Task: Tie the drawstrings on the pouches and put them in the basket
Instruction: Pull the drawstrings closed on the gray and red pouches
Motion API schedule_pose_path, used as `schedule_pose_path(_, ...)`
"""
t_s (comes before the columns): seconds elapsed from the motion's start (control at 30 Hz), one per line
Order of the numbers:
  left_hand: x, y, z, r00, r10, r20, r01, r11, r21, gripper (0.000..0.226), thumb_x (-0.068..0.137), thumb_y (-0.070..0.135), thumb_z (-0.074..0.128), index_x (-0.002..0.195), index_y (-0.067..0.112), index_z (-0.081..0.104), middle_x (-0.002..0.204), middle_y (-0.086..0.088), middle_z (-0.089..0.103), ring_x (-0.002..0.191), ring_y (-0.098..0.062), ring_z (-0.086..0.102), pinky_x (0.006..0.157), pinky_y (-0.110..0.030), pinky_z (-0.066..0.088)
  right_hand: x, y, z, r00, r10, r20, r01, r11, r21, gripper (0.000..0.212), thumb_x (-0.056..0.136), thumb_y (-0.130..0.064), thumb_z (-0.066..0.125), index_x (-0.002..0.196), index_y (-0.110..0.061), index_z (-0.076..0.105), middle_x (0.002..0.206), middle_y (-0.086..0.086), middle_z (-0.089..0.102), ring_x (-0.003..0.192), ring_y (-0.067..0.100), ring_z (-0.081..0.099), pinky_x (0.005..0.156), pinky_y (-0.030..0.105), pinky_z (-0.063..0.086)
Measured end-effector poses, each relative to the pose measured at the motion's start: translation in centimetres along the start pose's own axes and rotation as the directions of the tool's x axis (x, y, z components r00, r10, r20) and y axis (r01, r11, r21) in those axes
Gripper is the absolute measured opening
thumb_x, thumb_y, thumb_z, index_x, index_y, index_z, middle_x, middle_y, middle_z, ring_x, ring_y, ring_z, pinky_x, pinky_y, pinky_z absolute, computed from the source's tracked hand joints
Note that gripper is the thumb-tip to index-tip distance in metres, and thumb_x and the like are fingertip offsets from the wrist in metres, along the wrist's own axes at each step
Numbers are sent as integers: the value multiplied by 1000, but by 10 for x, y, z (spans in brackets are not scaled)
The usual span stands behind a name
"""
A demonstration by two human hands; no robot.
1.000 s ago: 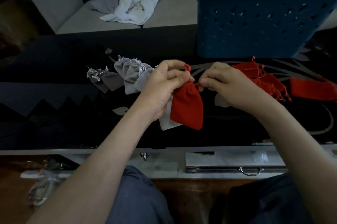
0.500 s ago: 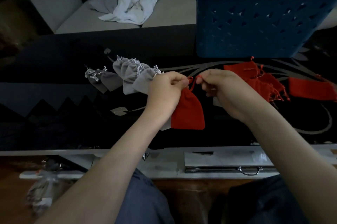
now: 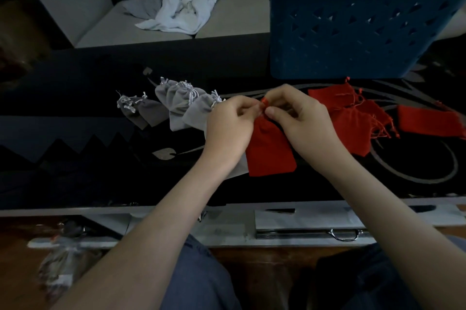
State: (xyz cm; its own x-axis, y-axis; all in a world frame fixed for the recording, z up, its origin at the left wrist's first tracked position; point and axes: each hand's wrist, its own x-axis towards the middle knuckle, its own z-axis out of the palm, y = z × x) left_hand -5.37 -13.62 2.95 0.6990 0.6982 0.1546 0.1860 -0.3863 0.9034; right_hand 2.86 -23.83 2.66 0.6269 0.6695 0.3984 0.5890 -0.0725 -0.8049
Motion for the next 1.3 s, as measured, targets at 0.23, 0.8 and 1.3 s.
schedule_pose_path(0.23, -2, 1, -1, 997, 59, 44, -60, 997, 38, 17, 95, 16, 55, 99, 15, 71, 89, 4, 70, 88, -10, 65, 85, -35, 53, -1, 1, -1, 999, -40, -15, 40, 999, -23, 26, 85, -3, 63, 106, -11, 50, 77, -5, 66, 80, 1, 62, 73, 12, 46)
schedule_pose_path(0.8, -2, -3, 3, 991, 130, -26, -129, 991, 20, 16, 95, 24, 56, 85, 14, 65, 74, 7, 66, 73, -6, 63, 74, -27, 51, 6, 0, 0, 997, 80, -1, -80, 995, -62, 16, 94, -11, 52, 100, -17, 66, 85, -13, 65, 82, -3, 60, 74, 10, 45)
schedule_pose_path(1.3, -1, -5, 5, 995, -6, 104, 12, 999, -53, 13, 92, 22, 60, 83, 16, 67, 65, 9, 63, 62, 0, 57, 64, -19, 44, 8, 6, -4, 999, 40, 6, -38, 977, -209, 8, 91, -5, 54, 85, -7, 58, 67, -12, 53, 62, -8, 50, 59, 7, 37)
